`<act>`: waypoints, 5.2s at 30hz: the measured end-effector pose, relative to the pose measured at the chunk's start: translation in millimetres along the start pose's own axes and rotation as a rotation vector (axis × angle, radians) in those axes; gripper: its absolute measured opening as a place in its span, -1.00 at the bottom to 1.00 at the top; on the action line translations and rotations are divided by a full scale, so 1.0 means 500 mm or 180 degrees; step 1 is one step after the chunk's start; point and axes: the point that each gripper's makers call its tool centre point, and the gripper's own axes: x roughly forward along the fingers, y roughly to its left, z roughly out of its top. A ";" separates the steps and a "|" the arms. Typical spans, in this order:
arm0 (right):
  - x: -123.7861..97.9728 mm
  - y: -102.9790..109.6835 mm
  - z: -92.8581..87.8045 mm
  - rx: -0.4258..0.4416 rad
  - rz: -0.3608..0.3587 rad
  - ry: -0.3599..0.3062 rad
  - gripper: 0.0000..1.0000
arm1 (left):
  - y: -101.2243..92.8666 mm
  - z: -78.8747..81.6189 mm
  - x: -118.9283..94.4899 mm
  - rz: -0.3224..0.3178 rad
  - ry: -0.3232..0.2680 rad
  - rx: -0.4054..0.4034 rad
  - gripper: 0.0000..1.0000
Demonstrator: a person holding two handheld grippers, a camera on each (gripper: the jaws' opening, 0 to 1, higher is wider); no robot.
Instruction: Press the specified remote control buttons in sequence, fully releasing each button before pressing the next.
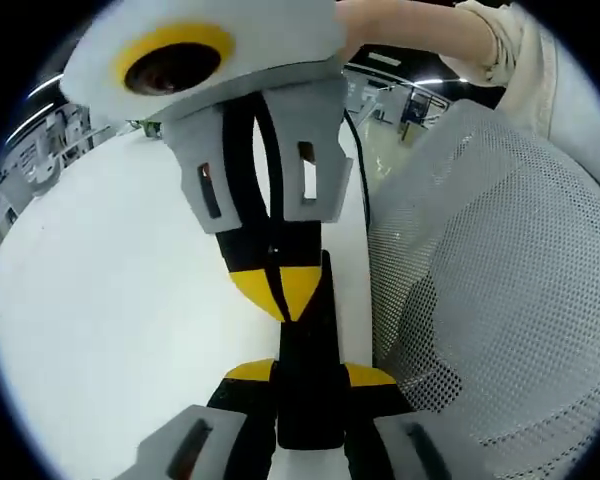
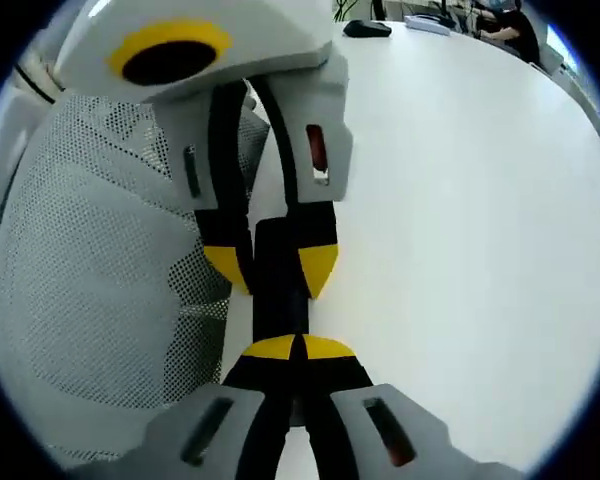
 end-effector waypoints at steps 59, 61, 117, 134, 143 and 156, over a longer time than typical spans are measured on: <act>0.000 0.019 0.002 -0.0030 -0.0971 -0.0664 -1.00 | -0.004 -0.001 0.003 -0.0046 0.0009 0.0087 -0.53; -0.002 0.020 0.001 0.0033 -0.0986 -0.0709 -1.00 | -0.004 -0.001 0.003 -0.0042 0.0008 0.0095 -0.53; 0.011 0.034 0.016 -0.0406 -0.0940 -0.0077 -1.00 | -0.011 0.000 0.005 -0.0072 -0.0060 0.0220 -0.53; 0.009 0.034 0.013 -0.0168 -0.0837 -0.0038 -1.00 | -0.012 0.002 0.005 -0.0066 -0.0395 0.0205 -0.52; 0.010 0.029 0.014 0.0027 -0.0834 -0.0047 -1.00 | -0.011 0.003 0.005 -0.0076 -0.0418 0.0162 -0.52; 0.008 0.035 0.012 -0.0031 -0.0747 0.0085 -1.00 | -0.010 0.005 0.005 -0.0078 -0.0474 0.0149 -0.52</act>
